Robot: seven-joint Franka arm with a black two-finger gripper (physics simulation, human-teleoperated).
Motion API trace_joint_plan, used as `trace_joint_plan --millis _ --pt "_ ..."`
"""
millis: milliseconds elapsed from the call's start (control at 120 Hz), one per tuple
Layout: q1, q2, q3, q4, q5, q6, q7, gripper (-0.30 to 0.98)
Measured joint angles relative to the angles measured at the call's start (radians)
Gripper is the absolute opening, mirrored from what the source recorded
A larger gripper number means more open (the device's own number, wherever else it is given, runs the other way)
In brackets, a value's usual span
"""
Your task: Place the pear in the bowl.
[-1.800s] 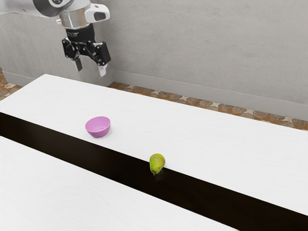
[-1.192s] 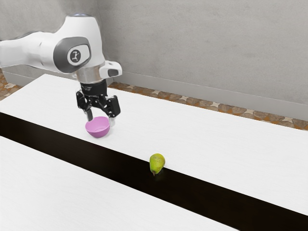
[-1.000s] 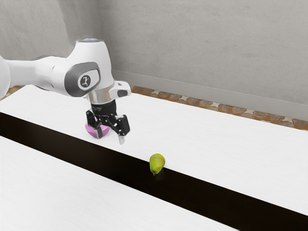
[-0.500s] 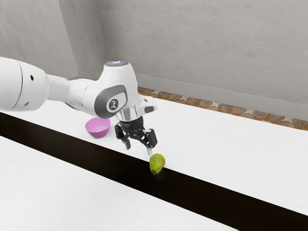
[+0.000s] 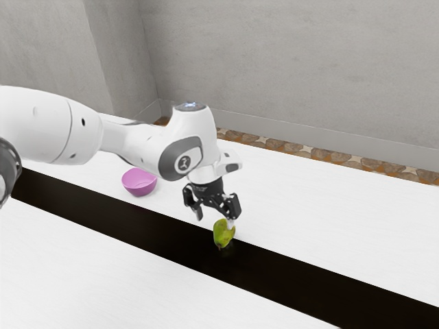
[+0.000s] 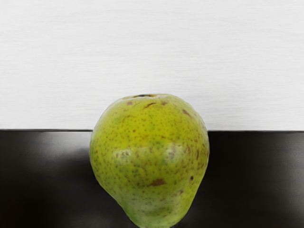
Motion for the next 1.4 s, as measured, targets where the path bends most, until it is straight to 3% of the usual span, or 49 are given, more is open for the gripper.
trace_joint_plan --millis 542,900,1200,1400 --pt "-0.001 0.172 0.003 0.146 0.015 0.005 -0.011 0.69" --pt "0.002 0.212 0.003 0.165 0.013 0.006 -0.012 0.68" --pt "0.003 0.214 0.002 0.172 0.011 0.006 -0.013 0.49" --pt "0.003 0.213 0.003 0.175 0.011 0.005 -0.013 0.43"
